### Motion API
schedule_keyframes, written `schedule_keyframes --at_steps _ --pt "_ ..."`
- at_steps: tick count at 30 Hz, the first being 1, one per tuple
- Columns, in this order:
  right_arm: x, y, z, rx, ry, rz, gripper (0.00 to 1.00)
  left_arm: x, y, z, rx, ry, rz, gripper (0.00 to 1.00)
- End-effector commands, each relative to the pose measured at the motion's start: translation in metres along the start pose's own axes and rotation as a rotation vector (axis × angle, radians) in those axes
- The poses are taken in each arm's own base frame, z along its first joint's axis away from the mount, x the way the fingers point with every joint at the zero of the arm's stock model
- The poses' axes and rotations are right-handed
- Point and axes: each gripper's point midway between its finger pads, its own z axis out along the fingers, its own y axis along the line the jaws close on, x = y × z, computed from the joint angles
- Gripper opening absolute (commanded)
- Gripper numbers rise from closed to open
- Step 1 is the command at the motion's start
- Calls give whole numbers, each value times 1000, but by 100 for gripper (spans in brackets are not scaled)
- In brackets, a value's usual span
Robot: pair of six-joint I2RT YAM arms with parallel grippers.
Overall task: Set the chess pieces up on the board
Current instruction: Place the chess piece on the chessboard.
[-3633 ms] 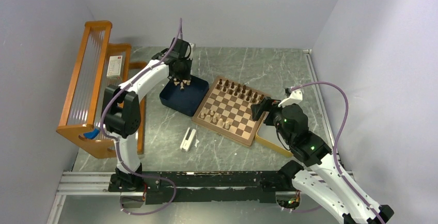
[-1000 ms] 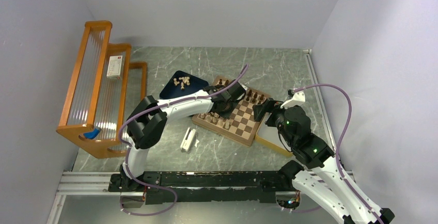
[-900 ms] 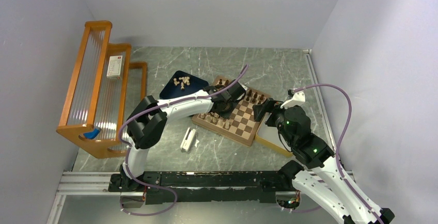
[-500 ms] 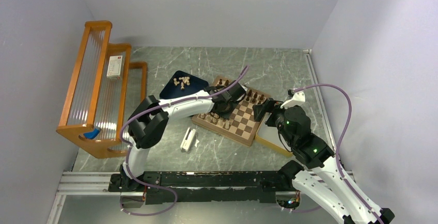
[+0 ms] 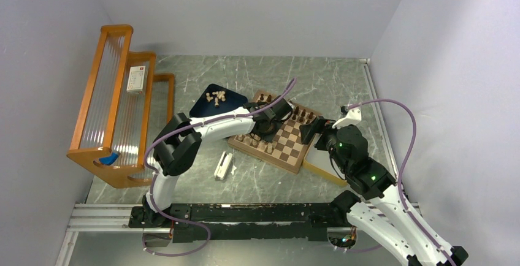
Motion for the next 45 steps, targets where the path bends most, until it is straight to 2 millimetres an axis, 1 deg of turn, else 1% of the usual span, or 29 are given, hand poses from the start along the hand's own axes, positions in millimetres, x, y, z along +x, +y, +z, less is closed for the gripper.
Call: schedule_keyframes --at_steps 1,17,24,32,39,42,45 --pt "-10 3 -1 -7 -30 5 94 0 -5 2 9 11 11 20" --pt "-4 3 1 -10 -18 6 94 -2 -8 -4 27 19 12 18" --pt "-4 3 0 -11 -18 10 94 1 -7 -3 21 28 12 19" --pt "-3 4 1 -14 -14 14 94 -2 -7 -6 24 18 11 19" --pt "-2 4 1 -14 -12 13 94 1 -8 -4 29 30 13 19" --pt "-1 4 2 -16 -10 12 94 2 -6 -3 22 33 15 20" --pt "-1 5 2 -17 -9 14 94 1 -6 -3 20 31 17 24"
